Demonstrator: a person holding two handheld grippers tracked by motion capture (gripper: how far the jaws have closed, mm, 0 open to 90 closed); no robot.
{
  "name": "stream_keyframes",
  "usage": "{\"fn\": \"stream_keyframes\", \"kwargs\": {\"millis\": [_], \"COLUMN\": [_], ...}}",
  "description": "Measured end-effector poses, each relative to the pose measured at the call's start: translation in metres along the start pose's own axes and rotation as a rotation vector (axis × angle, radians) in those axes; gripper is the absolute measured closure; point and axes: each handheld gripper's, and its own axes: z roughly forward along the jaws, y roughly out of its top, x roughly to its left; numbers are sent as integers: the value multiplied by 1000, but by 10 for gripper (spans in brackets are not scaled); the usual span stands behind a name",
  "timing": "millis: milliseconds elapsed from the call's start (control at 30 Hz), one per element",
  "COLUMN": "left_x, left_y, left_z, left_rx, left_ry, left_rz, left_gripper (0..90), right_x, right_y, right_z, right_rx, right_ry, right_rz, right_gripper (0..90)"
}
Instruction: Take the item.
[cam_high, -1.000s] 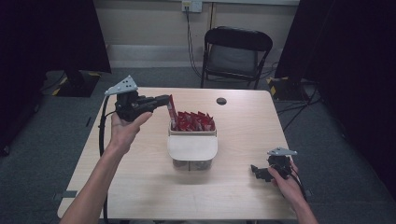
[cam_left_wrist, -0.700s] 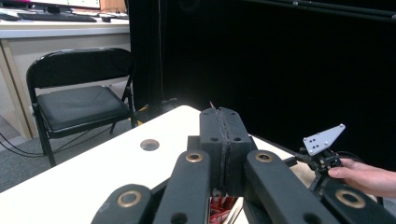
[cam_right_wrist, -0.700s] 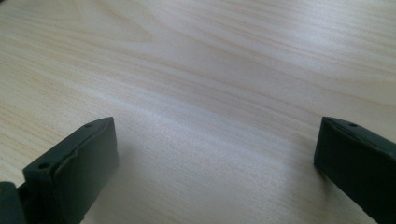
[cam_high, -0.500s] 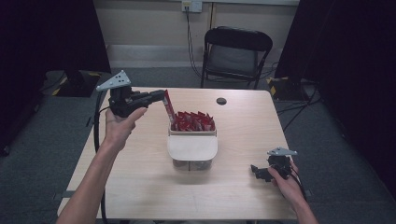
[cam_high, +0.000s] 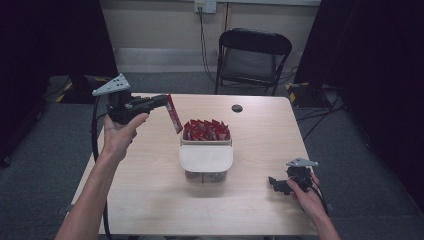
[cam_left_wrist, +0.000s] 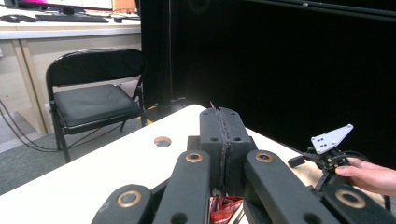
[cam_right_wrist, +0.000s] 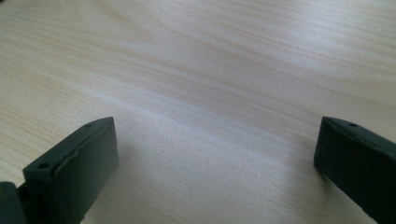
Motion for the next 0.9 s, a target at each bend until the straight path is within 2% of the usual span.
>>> {"fn": "stream_keyframes", "kwargs": {"millis": [333,467,633,700,800,900], "left_x": [8,12,20,22,27,34], "left_y": [-3,-8,-13,-16,-24,-31], "left_z": [-15,-18,-24,-25,-25,-26], "left_rx": [-7,12,10,20,42,31], "left_ry": [33,53,77,87,98,104], "left_rz": [-2,0,-18,-10,-18,-52], "left_gripper": [896,896,896,897,897,898], "right_x": [0,0,0,0,0,0], "right_y": [0,0,0,0,0,0], "right_z": [0,0,0,0,0,0], "right_rx": [-1,0,0,0,0,0], "right_ry": [0,0,0,0,0,0], "right_rz": [1,1,0,1,1,1], "right_gripper": [0,0,0,0,0,0]}}
